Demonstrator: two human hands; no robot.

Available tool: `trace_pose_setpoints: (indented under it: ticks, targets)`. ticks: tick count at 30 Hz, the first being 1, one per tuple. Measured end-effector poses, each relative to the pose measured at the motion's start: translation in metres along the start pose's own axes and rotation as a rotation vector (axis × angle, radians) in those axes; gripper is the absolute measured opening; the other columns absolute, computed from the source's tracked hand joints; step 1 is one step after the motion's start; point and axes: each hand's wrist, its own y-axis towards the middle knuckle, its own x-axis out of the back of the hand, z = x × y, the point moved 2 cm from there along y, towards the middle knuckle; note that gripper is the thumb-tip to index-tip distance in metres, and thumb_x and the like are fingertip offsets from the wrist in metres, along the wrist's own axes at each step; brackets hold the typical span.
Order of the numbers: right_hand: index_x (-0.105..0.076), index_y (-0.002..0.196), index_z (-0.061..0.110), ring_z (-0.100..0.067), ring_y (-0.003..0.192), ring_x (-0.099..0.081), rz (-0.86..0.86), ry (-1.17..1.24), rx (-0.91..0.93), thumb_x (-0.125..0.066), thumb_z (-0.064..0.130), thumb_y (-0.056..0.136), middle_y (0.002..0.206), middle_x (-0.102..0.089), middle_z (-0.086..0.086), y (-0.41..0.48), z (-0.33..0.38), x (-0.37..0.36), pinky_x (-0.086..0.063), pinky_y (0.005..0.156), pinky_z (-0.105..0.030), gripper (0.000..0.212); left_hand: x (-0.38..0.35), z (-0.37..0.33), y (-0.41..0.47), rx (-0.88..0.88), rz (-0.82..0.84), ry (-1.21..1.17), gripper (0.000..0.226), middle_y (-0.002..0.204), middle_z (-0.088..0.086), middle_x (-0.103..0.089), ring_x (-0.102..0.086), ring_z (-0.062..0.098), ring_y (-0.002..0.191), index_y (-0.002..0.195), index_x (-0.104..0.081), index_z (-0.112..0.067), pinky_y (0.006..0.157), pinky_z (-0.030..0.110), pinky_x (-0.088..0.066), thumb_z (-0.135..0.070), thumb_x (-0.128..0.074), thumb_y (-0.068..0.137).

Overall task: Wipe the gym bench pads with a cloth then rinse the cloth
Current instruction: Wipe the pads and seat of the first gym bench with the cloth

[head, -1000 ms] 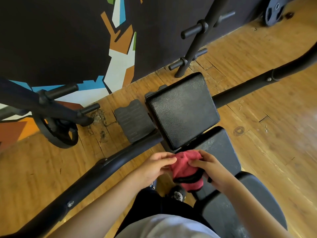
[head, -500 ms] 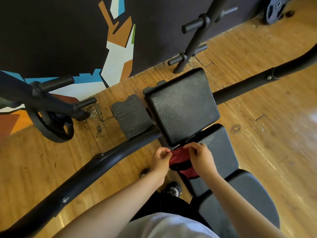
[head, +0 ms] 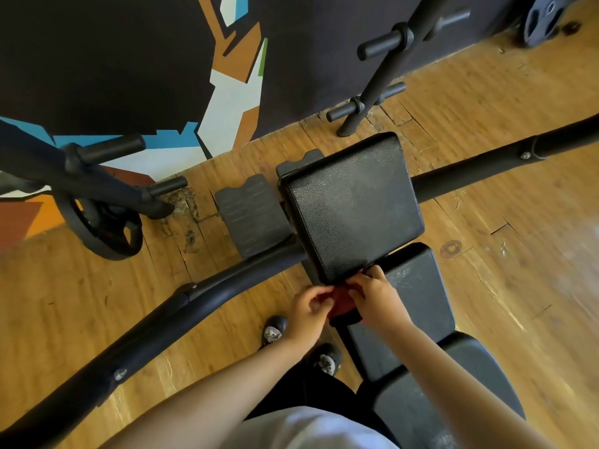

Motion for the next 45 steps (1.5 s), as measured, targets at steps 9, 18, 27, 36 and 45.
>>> trace_pose_setpoints:
  ticks: [9,18,27,36,45]
  targets:
    - [-0.065,0.122,0.030,-0.038,0.103,-0.058,0.029,-0.050,0.009,-0.046,0.020,0.099,0.121,-0.044,-0.006,0.011,-0.014,0.009,-0.049,0.084,-0.036,0.031,-0.022,-0.009,-0.010,-0.093,0.074,0.601,0.055,0.151,0.000,-0.038,-0.029,0.019,0.138,0.147,-0.039,-0.021,0.113,0.033,-0.026,-0.042,-0.037,0.096]
    - [-0.060,0.127,0.033,-0.033,0.112,-0.054,0.064,-0.117,-0.025,-0.050,0.017,0.096,0.129,-0.041,-0.001,0.033,-0.047,0.039,-0.047,0.088,-0.034,0.036,-0.047,-0.040,0.015,-0.059,0.255,0.589,0.058,0.158,0.003,-0.028,-0.029,0.022,0.142,0.152,-0.028,-0.020,0.114,0.032,-0.026,-0.036,-0.046,0.100]
    - [-0.063,0.123,0.032,-0.031,0.093,-0.056,-0.063,-0.096,-0.127,-0.043,0.018,0.099,0.101,-0.042,-0.004,0.056,-0.100,0.078,-0.045,0.080,-0.032,0.034,-0.096,-0.084,0.042,-0.110,0.367,0.633,0.066,0.162,0.002,-0.013,-0.015,0.018,0.147,0.155,-0.018,-0.018,0.116,0.027,-0.013,-0.041,-0.046,0.099]
    - [-0.066,0.119,0.023,-0.029,0.096,-0.057,-0.145,0.064,-0.161,-0.041,0.004,0.098,0.107,-0.056,-0.011,0.067,-0.132,0.099,-0.041,0.078,-0.027,0.037,-0.125,-0.105,0.064,0.001,0.445,0.504,0.065,0.162,-0.004,-0.014,-0.018,0.016,0.147,0.155,-0.016,-0.026,0.117,0.031,-0.018,-0.043,-0.046,0.100]
    - [-0.068,0.117,0.020,-0.025,0.113,-0.057,-0.213,0.294,-0.207,-0.042,-0.002,0.094,0.123,-0.065,-0.004,0.063,-0.139,0.088,-0.036,0.083,-0.022,0.041,-0.118,-0.129,0.056,-0.084,0.294,0.611,0.044,0.145,0.002,-0.049,-0.047,0.020,0.131,0.143,-0.047,-0.020,0.106,0.031,-0.039,-0.026,-0.049,0.099]
